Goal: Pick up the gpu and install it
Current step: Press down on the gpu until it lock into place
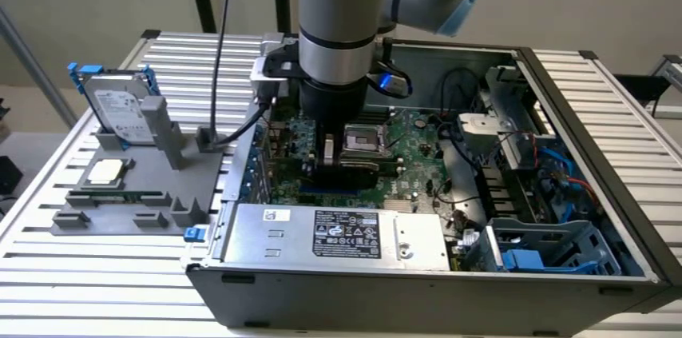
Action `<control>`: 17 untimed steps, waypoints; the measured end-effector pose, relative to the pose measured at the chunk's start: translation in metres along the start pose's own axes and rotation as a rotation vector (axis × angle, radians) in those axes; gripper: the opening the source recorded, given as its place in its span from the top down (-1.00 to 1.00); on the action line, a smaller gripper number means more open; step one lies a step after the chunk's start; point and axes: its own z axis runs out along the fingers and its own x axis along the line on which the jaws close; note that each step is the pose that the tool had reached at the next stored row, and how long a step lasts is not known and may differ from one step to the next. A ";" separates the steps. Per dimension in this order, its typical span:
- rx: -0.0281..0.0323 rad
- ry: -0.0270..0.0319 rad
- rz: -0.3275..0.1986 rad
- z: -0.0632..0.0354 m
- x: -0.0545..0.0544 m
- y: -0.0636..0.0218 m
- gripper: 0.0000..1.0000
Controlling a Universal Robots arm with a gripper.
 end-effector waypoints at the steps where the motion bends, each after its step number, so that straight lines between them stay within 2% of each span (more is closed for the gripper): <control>1: -0.0009 -0.0006 0.000 0.0004 0.000 0.0000 0.47; 12: -0.0145 0.0007 0.001 0.0044 0.000 -0.0019 0.47; 17: -0.0178 0.0010 0.001 0.0073 0.000 -0.0025 0.47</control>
